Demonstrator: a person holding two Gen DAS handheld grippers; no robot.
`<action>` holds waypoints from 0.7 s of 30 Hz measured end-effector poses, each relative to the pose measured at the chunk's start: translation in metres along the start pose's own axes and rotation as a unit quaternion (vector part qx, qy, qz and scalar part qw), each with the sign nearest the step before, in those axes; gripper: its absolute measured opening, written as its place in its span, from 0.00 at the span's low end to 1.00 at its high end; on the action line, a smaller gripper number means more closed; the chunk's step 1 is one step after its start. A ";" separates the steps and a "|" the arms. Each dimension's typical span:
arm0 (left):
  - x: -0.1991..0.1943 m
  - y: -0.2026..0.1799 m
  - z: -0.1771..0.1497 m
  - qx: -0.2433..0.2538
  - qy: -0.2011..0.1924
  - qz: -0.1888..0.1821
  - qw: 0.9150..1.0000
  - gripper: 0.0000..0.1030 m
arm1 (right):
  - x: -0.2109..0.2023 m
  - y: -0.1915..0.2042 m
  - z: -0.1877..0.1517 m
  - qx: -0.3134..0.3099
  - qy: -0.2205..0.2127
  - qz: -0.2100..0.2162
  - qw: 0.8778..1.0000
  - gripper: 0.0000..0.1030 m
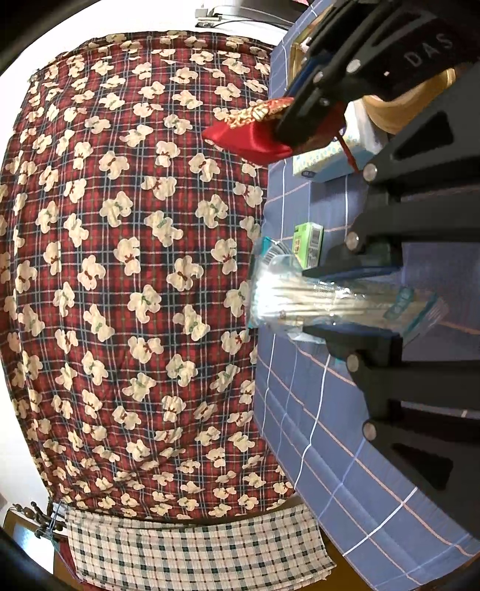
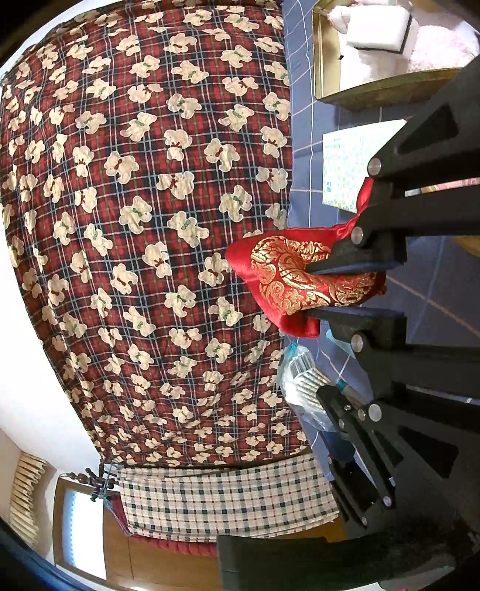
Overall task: Organize soft objects
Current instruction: 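Lift the swab bag and red pouch with both tools, then carry the swab bag and red pouch with both tools over the gold tray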
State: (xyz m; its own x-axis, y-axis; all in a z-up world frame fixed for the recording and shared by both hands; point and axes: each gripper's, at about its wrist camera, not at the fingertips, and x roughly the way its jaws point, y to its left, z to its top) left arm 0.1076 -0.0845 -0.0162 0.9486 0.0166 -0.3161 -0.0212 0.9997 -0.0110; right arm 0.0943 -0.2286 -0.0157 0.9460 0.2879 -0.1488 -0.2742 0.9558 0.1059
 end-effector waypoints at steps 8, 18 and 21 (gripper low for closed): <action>-0.002 -0.007 0.000 -0.004 0.000 -0.007 1.000 0.18 | -0.004 -0.007 0.001 0.008 -0.004 -0.012 1.000 0.17; -0.005 -0.013 -0.002 -0.017 0.004 -0.020 1.000 0.18 | -0.016 -0.011 0.000 0.002 -0.020 -0.019 1.000 0.17; -0.006 -0.015 -0.003 -0.020 0.005 -0.028 0.999 0.18 | -0.020 -0.013 0.000 -0.007 -0.024 -0.023 0.999 0.17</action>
State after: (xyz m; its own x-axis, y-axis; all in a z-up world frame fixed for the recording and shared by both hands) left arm 0.1016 -0.1000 -0.0166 0.9456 -0.0394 -0.3230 0.0189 0.9976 -0.0664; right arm 0.0791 -0.2465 -0.0137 0.9649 0.2400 -0.1062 -0.2315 0.9690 0.0867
